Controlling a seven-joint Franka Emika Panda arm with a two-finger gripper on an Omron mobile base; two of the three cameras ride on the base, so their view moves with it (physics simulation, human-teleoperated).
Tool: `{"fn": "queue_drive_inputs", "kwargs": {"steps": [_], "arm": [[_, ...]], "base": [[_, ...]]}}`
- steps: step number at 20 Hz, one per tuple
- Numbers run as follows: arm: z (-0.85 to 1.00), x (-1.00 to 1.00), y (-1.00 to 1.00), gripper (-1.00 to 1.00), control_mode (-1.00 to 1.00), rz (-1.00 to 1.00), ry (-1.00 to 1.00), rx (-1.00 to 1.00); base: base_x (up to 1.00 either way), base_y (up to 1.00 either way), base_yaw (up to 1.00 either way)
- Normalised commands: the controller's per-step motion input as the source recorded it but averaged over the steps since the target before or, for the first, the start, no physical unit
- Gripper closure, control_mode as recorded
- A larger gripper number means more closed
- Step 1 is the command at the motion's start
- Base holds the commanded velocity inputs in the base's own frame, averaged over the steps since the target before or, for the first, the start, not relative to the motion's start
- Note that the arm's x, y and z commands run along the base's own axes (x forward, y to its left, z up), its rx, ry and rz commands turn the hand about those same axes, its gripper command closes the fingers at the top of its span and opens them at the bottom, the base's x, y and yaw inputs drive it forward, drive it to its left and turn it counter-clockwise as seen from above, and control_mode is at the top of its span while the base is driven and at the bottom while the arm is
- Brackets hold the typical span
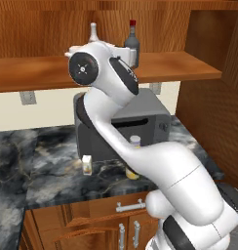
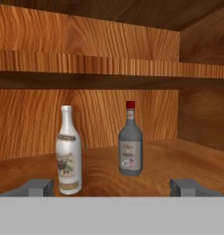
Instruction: Sort all alcoholic drinks to one cabinet, and non-alcoholic drinks to the other.
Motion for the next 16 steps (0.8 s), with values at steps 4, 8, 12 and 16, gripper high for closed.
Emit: {"fn": "queue_drive_inputs", "kwargs": {"steps": [4,8,12,16], "arm": [[-0.12,-0.56,-0.14,-1.0,-1.0,-0.08,0.0,0.01],[-0.17,-0.54,-0.16,-1.0,-1.0,-0.07,0.0,0.02],[-0.17,-0.48,-0.16,-1.0,-1.0,-0.07,0.0,0.02],[-0.18,-0.51,-0.16,-1.0,-1.0,-0.08,0.0,0.03]], "base": [[0.0,0.0,0.0],[0.0,0.0,0.0],[0.0,0.0,0.0],[0.0,0.0,0.0]]}}
